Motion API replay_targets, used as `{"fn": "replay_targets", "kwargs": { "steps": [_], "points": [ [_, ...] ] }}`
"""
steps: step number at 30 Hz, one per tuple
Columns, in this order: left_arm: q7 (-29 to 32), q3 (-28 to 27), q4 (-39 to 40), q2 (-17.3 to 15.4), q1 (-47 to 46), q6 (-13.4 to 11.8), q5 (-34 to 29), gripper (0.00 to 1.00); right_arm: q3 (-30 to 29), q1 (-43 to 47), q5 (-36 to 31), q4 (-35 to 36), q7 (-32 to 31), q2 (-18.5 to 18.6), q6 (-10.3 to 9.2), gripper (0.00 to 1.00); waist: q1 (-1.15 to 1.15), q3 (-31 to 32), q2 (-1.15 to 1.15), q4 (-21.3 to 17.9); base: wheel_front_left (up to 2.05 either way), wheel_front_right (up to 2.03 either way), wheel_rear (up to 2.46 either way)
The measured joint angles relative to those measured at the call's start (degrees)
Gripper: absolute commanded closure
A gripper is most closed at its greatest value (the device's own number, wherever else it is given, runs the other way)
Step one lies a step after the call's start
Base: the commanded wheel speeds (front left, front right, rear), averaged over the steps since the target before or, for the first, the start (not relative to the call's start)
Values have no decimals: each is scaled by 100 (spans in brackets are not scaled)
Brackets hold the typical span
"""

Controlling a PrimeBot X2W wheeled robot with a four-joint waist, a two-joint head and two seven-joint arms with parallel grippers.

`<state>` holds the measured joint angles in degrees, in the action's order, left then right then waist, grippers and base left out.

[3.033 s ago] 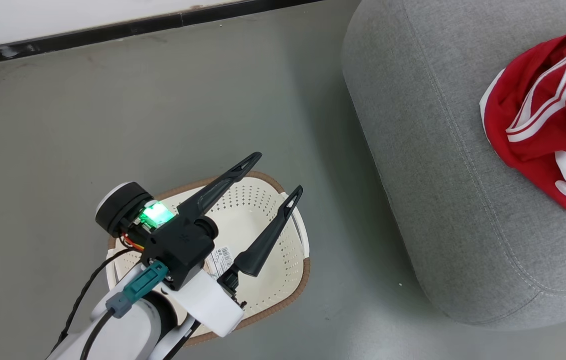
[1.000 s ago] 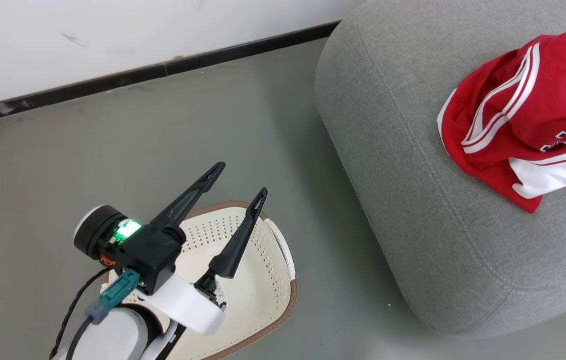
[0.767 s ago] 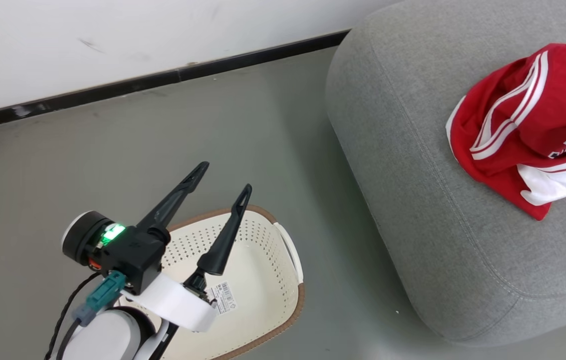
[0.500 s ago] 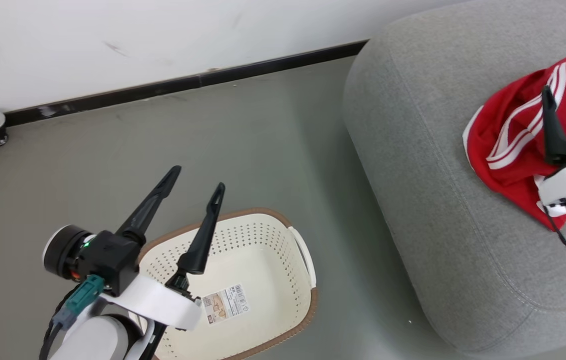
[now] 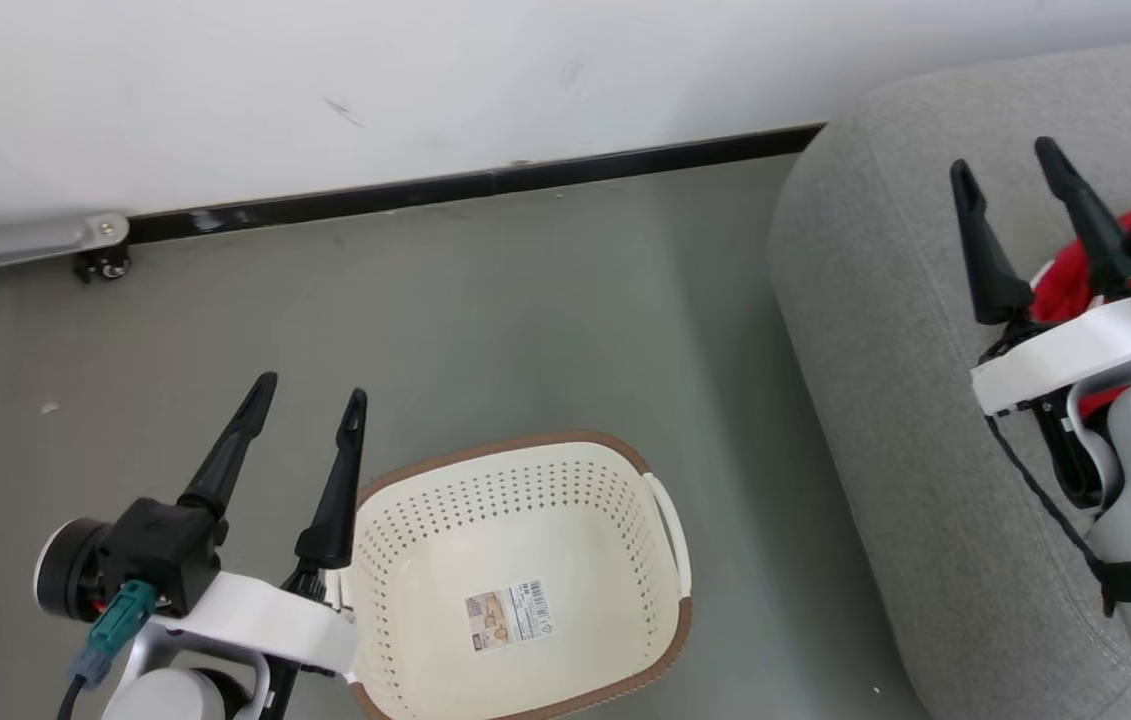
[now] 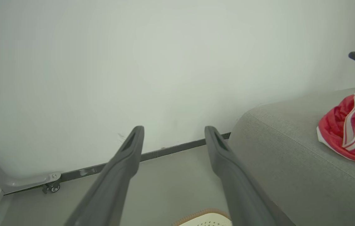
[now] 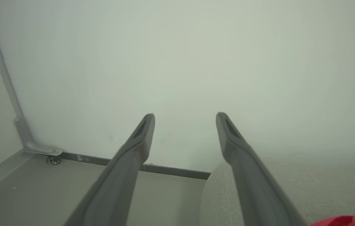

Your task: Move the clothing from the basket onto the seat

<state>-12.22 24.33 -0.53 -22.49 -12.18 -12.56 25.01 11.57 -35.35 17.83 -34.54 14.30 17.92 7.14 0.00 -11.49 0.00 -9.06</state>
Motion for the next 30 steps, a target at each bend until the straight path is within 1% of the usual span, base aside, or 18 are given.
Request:
{"fn": "replay_targets", "kwargs": {
  "steps": [5, 12, 17, 23, 25, 30],
  "points": [
    [-47, -104, -66, 84, 143, -77, 52, 0, 81, 54, 43, 134, -2, -82, 0, 0, 0, 83, 0, 226, 0, 0, 0],
    [-92, -236, -162, 130, 288, -215, 116, 0, 132, 409, 130, 278, -3, -260, 0, 0, 0, 200, 0, 527, 0, 0, 0],
    [-141, -269, -276, 148, 365, -227, 116, 0, 86, 695, 151, 353, -3, -466, 0, 0, 0, 315, 0, 748, 0, 0, 0],
    [-144, -339, -324, 330, 396, -259, 231, 0, 107, 964, 122, 436, -12, -638, 0, 0, 0, 429, 0, 890, 0, 0, 0],
    [-148, -357, -359, 357, 397, -302, 250, 0, 102, 1060, 105, 464, -12, -710, 0, 0, 0, 479, 0, 934, 0, 0, 0],
    [-149, -396, -464, 390, 425, -309, 249, 0, 47, 1324, -24, 501, -18, -888, 0, 0, 0, 614, 0, 1016, 0, 0, 0]
  ]
}}
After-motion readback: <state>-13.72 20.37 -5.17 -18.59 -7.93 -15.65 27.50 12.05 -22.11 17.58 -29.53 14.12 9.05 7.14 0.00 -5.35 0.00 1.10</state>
